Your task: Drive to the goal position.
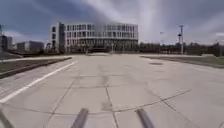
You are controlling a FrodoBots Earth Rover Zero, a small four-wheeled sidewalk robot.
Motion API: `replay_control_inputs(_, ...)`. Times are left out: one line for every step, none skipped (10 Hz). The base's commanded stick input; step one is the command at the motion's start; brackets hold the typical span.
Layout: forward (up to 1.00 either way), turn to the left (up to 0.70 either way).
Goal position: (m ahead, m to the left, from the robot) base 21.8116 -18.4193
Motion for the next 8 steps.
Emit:
replay_control_inputs(0.50,0.00)
replay_control_inputs(0.50,0.00)
replay_control_inputs(0.50,0.00)
replay_control_inputs(0.50,-0.35)
replay_control_inputs(0.50,-0.50)
replay_control_inputs(0.50,-0.50)
replay_control_inputs(0.50,-0.50)
replay_control_inputs(0.50,-0.45)
